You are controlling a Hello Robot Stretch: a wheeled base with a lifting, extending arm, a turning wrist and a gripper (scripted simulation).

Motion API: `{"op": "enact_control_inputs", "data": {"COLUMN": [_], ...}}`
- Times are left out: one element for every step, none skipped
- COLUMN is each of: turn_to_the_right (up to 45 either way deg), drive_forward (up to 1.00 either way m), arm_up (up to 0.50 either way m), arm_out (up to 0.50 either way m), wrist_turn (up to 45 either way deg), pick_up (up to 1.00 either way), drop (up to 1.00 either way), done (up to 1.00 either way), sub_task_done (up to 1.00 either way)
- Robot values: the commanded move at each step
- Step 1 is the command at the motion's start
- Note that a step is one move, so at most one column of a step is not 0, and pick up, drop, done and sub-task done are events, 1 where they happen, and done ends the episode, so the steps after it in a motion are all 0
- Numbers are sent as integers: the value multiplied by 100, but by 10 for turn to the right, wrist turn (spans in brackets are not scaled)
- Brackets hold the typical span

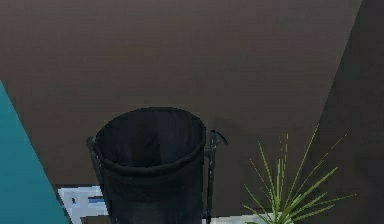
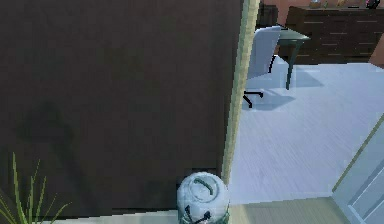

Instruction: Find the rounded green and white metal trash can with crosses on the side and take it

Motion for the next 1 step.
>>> {"op": "enact_control_inputs", "data": {"turn_to_the_right": [0], "drive_forward": [0], "arm_up": [0], "arm_out": [0], "wrist_turn": [0], "pick_up": [0], "drop": [0], "done": [100], "sub_task_done": [0]}}
